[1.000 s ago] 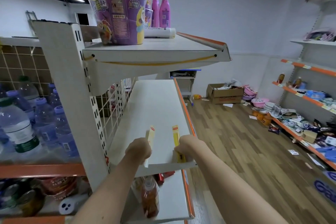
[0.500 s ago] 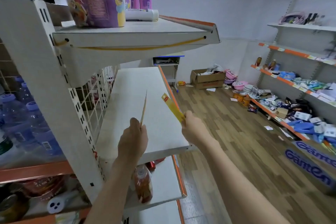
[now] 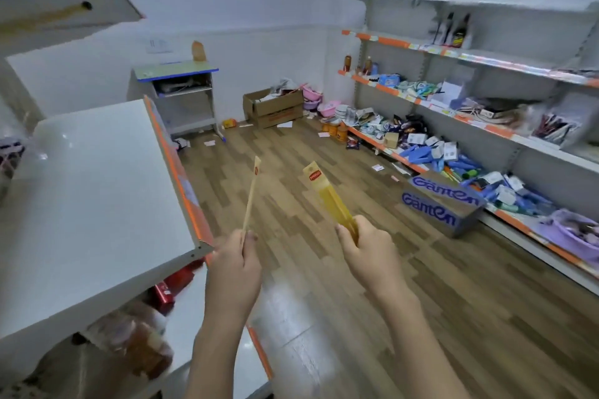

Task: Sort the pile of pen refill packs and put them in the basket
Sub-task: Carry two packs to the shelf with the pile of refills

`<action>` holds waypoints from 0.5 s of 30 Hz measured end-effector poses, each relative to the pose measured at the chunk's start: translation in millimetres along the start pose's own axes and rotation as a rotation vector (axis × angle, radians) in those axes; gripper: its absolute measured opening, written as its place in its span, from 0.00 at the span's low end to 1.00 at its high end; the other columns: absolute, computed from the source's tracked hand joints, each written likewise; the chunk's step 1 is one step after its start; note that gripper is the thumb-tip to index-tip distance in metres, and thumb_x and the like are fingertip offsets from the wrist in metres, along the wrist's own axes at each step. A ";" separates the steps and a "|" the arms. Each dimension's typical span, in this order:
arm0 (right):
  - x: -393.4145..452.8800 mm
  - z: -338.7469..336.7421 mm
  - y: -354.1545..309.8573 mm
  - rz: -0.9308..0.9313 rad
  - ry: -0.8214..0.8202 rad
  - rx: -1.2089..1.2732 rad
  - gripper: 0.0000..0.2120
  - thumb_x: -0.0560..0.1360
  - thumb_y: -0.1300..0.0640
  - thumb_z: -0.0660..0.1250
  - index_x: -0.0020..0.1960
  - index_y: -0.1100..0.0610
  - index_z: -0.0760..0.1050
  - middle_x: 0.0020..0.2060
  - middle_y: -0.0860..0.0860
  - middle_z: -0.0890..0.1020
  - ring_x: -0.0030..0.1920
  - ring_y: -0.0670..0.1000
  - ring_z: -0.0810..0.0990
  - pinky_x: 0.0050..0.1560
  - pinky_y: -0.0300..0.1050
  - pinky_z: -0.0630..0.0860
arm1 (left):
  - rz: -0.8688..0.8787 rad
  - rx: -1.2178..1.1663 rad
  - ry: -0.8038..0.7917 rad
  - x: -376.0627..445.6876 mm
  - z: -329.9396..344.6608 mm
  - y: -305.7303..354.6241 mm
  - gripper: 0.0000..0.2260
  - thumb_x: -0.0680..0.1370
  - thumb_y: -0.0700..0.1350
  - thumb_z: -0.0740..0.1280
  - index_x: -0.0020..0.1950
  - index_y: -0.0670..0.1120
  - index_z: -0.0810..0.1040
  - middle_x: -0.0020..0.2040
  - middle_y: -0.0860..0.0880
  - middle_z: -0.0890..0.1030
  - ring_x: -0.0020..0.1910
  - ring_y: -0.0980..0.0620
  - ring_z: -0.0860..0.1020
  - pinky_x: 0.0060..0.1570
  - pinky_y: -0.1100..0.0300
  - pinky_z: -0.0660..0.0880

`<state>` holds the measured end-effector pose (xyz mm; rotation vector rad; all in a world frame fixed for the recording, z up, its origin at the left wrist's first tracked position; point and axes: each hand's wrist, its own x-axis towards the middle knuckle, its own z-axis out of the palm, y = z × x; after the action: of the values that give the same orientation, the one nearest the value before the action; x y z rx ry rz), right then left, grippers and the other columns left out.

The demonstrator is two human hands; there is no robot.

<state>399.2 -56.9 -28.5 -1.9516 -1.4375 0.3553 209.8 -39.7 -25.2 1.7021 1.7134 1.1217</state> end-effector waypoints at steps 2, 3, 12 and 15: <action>20.4 -20.8 30.1 0.039 0.024 -0.009 0.15 0.78 0.45 0.58 0.40 0.55 0.70 0.31 0.52 0.77 0.34 0.56 0.77 0.35 0.51 0.74 | 0.019 0.001 -0.005 7.8 34.9 21.5 0.13 0.81 0.46 0.55 0.45 0.41 0.74 0.31 0.45 0.73 0.32 0.48 0.72 0.31 0.56 0.65; 31.7 -32.7 44.0 0.064 0.039 -0.013 0.15 0.78 0.44 0.58 0.40 0.54 0.70 0.31 0.52 0.78 0.34 0.56 0.78 0.36 0.54 0.76 | 0.025 -0.004 -0.011 12.3 52.1 33.1 0.13 0.81 0.46 0.56 0.45 0.40 0.75 0.30 0.46 0.72 0.33 0.46 0.72 0.32 0.55 0.66; 111.7 -131.6 145.2 0.151 0.181 -0.011 0.15 0.79 0.46 0.59 0.40 0.54 0.73 0.31 0.51 0.79 0.31 0.50 0.78 0.29 0.46 0.75 | 0.118 -0.042 -0.099 46.8 184.9 117.4 0.12 0.80 0.45 0.57 0.42 0.40 0.75 0.28 0.47 0.72 0.32 0.44 0.72 0.34 0.53 0.67; 132.4 -146.4 173.1 0.177 0.196 0.003 0.14 0.78 0.47 0.60 0.39 0.53 0.74 0.30 0.50 0.78 0.31 0.49 0.77 0.29 0.43 0.72 | 0.134 -0.032 -0.145 61.7 223.7 136.6 0.12 0.79 0.45 0.58 0.43 0.39 0.75 0.28 0.46 0.72 0.30 0.45 0.71 0.32 0.54 0.66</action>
<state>657.9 -15.3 -12.8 -2.0556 -1.1438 0.2373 462.2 54.2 -25.6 1.8530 1.5049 1.0493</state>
